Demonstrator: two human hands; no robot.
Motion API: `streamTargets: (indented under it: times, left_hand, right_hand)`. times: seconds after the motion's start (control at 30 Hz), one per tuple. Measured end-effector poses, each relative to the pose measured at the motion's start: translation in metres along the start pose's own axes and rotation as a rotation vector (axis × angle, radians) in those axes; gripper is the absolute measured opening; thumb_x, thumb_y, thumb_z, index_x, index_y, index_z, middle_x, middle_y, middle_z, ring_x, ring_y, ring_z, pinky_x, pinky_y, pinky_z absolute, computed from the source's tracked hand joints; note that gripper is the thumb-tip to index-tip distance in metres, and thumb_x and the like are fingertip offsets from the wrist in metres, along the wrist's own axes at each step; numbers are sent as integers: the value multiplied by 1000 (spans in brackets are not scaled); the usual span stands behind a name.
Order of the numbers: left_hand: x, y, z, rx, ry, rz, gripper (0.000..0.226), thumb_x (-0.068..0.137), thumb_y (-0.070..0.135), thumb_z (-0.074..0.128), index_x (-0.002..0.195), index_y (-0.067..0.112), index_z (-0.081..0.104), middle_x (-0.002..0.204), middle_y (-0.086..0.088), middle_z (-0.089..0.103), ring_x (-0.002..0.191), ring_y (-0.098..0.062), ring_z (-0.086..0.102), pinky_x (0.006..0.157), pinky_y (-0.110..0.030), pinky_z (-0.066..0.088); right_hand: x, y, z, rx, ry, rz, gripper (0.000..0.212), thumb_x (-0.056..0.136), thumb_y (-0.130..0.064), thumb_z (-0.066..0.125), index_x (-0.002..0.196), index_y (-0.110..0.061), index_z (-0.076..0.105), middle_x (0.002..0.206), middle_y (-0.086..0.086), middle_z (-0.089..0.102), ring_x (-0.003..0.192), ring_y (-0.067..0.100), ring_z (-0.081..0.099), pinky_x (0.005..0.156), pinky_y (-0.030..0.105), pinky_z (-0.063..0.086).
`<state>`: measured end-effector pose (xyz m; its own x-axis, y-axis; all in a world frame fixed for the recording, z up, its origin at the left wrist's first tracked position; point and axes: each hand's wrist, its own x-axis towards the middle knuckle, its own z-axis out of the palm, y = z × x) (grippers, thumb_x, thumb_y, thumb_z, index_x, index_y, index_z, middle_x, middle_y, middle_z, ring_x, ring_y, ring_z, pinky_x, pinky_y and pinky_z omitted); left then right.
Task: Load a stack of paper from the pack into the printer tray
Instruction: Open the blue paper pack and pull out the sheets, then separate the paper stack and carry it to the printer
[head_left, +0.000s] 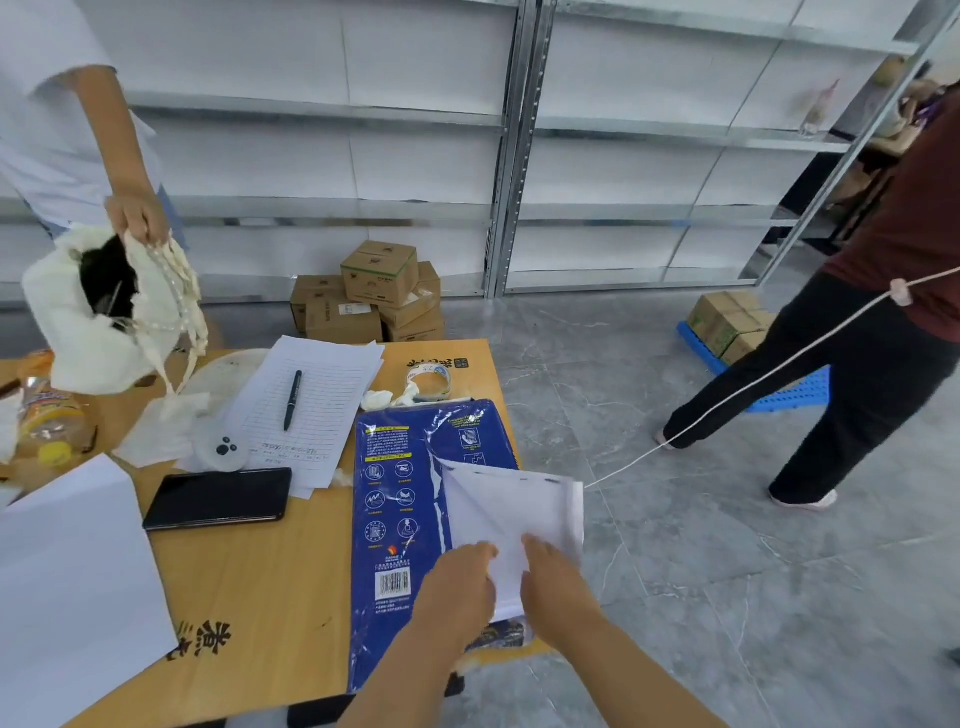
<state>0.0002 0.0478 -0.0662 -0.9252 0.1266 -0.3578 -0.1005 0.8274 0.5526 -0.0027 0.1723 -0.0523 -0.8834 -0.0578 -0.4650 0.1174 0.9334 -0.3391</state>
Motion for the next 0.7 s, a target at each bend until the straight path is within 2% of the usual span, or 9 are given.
streamTargets:
  times: [0.1, 0.23, 0.37, 0.5, 0.6, 0.7]
  left_hand:
    - [-11, -17, 3, 502, -122, 157, 37, 93, 13, 43, 130, 14, 48, 137, -5, 44, 130, -25, 39, 105, -41, 37]
    - [-16, -20, -11, 766, -126, 210, 43, 95, 41, 38, 125, 12, 49, 128, -10, 48, 121, -30, 42, 104, -49, 30]
    - [-19, -30, -33, 793, -11, 123, 54, 98, 47, 25, 117, 12, 59, 120, -7, 58, 118, -28, 45, 106, -51, 25]
    - [-22, -45, -52, 727, 133, 31, 68, 93, 53, 14, 111, 16, 68, 113, -3, 63, 110, -24, 49, 103, -45, 29]
    - [-24, -63, -68, 719, 117, -103, 53, 93, 50, 26, 116, 20, 64, 120, 2, 60, 118, -20, 45, 106, -44, 24]
    - [-26, -85, -66, 708, 42, -162, 38, 94, 34, 32, 120, 23, 57, 127, 5, 57, 125, -18, 41, 108, -43, 24]
  right_hand:
    - [5, 5, 0, 76, 2, 12, 46, 95, -3, 33, 140, -13, 37, 144, 7, 43, 128, 25, 43, 108, 33, 37]
    - [10, 8, 0, 92, -25, 8, 43, 96, -8, 38, 139, -14, 38, 145, 5, 41, 130, 24, 42, 107, 27, 33]
    - [12, 8, 2, -42, -33, -7, 44, 95, -4, 42, 138, -13, 39, 144, 5, 40, 130, 23, 42, 108, 28, 35]
    - [15, 9, 6, -167, -13, -24, 44, 92, -1, 45, 134, -13, 45, 137, 6, 41, 125, 24, 42, 104, 31, 43]
    - [15, 9, 8, -199, -7, 10, 41, 90, 0, 45, 129, -13, 47, 131, 9, 42, 121, 27, 43, 98, 34, 45]
    - [16, 8, 9, -165, 5, 43, 41, 89, 0, 43, 128, -15, 46, 129, 9, 46, 117, 28, 47, 90, 35, 46]
